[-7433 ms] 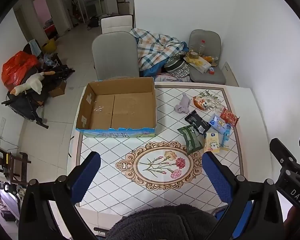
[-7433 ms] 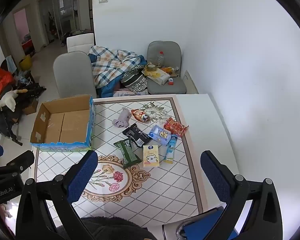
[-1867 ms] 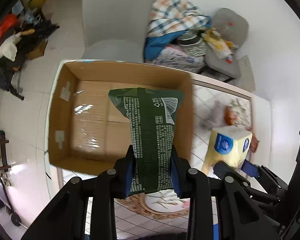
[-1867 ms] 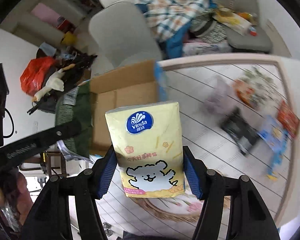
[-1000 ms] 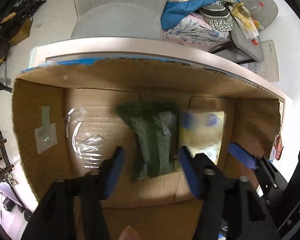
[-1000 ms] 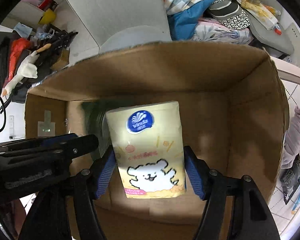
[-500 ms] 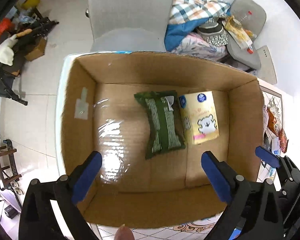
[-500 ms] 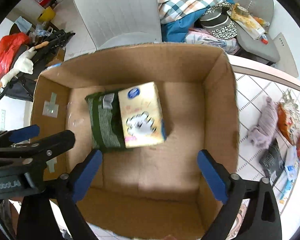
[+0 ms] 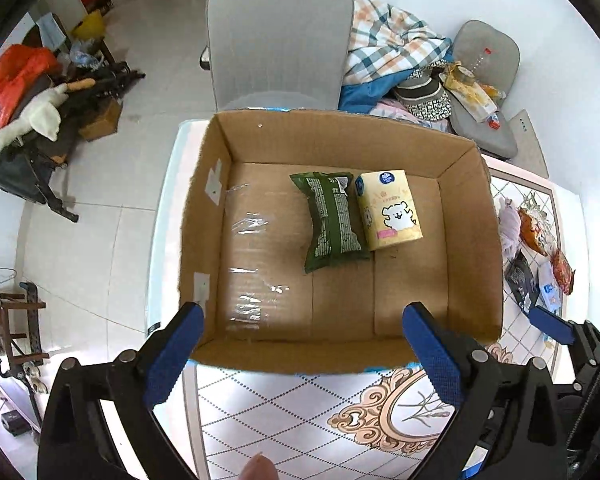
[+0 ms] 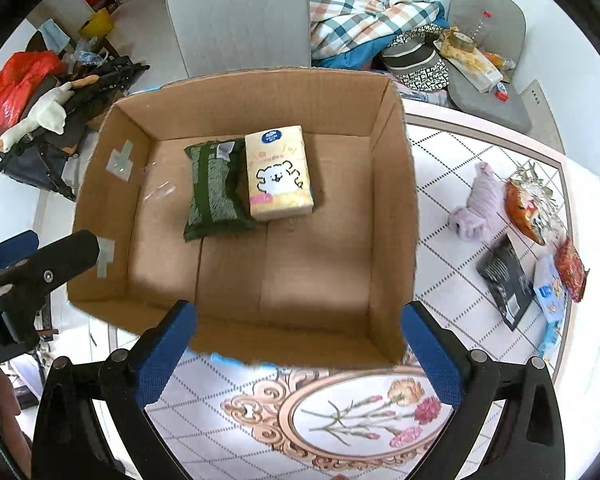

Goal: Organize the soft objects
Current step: 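Move both tools back over the remaining items on the table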

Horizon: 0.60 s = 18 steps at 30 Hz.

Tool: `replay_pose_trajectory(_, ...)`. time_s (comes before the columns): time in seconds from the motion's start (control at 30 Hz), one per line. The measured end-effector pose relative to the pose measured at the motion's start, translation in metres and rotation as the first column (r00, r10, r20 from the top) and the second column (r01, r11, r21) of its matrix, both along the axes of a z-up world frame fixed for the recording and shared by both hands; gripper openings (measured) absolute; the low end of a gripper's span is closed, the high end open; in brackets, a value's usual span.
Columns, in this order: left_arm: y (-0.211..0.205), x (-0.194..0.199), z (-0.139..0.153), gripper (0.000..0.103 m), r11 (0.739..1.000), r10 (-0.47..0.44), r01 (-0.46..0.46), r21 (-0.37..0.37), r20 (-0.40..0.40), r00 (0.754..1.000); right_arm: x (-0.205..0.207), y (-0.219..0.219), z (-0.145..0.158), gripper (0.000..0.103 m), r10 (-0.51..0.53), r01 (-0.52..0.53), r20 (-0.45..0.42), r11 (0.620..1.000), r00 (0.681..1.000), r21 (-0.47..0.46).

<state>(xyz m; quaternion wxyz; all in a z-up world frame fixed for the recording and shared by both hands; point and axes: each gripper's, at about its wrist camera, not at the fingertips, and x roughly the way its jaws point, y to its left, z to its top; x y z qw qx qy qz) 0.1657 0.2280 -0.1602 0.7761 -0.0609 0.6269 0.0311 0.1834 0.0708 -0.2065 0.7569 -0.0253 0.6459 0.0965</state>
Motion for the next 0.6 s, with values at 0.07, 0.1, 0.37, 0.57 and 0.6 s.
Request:
replay_pose_trajectory(0.07,-0.002,-0.01,0.008,0.102,1.0,-0.005,0.005,0.0,0.018,1.0,-0.01,-0.003,0.008,0.103,-0.002,0.002,0.014,1.0,1.0,0.0)
replay_pose_trajectory(0.1,-0.003,-0.016,0.013,0.102,1.0,-0.005,0.005,-0.001,0.026,1.0,-0.016,-0.006,0.014,0.103,-0.004,0.004,0.02,1.0,1.0,0.011)
replay_pose_trajectory(0.37,-0.012,-0.059,0.051,0.102,0.999,-0.016,0.013,0.03,0.091,0.996,-0.054,-0.019,0.054,0.103,-0.005,0.002,0.102,1.0,0.995,0.027)
replay_pose_trajectory(0.57,-0.019,-0.077,0.071,0.102,1.0,0.008,-0.008,0.001,0.116,0.993,-0.072,-0.03,0.078,0.103,-0.004,-0.006,0.123,0.996,0.992,0.083)
replay_pose_trajectory(0.6,-0.022,-0.078,0.075,0.102,1.0,0.01,-0.009,-0.005,0.119,0.993,-0.073,-0.032,0.081,0.103,-0.005,-0.006,0.125,0.996,0.992,0.093)
